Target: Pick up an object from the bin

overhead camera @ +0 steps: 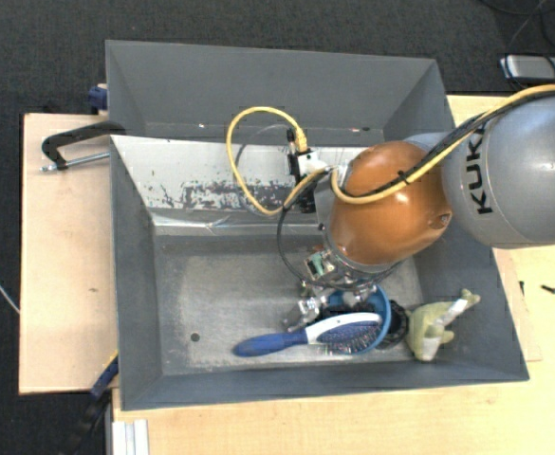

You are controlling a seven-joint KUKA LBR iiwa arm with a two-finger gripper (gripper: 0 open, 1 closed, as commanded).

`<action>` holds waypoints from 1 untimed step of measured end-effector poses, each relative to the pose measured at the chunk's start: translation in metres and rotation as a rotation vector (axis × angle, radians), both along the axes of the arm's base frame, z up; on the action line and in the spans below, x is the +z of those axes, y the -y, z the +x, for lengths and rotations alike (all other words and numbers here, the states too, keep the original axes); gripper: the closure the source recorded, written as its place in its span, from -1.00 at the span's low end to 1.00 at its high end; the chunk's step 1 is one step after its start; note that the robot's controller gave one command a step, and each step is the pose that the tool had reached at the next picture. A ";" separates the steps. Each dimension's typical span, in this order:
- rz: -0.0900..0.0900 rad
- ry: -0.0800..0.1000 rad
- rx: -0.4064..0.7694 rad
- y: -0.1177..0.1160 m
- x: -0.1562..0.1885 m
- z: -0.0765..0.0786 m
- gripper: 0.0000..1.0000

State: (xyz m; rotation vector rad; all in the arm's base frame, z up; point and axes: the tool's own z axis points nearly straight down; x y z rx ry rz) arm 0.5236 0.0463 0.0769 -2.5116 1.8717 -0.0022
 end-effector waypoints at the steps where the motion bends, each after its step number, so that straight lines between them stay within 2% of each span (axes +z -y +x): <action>1: 0.005 0.033 0.390 0.077 0.011 -0.017 -1.00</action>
Offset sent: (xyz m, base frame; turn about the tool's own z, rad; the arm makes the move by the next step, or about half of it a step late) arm -0.0266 -0.0839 0.0023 -0.4035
